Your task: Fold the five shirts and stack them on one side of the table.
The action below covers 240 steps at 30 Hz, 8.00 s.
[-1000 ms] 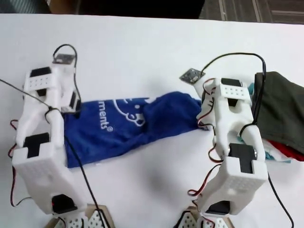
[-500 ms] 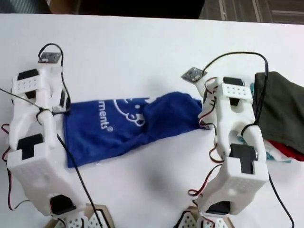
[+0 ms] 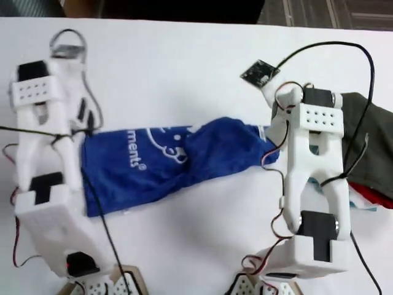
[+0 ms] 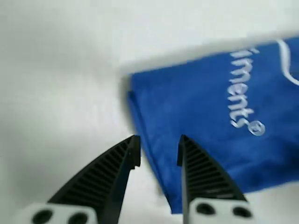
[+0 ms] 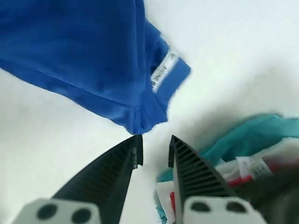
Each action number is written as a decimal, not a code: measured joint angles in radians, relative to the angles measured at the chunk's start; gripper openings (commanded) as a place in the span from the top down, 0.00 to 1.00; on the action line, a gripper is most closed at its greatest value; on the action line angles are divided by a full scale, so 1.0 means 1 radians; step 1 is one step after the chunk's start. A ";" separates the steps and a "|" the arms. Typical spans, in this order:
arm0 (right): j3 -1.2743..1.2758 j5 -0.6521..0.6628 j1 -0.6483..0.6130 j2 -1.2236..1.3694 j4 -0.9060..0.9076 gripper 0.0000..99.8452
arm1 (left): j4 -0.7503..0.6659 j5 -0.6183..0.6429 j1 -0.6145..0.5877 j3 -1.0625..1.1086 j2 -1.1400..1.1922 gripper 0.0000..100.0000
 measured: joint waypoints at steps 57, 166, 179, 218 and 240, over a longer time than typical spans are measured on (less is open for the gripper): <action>0.284 -0.146 -0.126 -0.146 -0.411 0.90 | -0.034 0.020 0.172 0.063 0.115 0.84; 0.255 -0.491 0.035 -0.385 -0.365 0.75 | -0.043 0.012 -0.232 -0.138 0.425 0.82; 0.255 -0.400 0.095 -0.516 -0.258 0.75 | -0.003 -0.037 -0.226 -0.236 0.514 0.82; 0.255 -0.400 0.043 -0.525 -0.164 0.75 | -0.026 -0.054 -0.184 -0.158 0.451 0.81; 0.255 -0.400 0.043 -0.525 -0.161 0.75 | 0.061 -0.078 -0.163 -0.367 0.612 0.98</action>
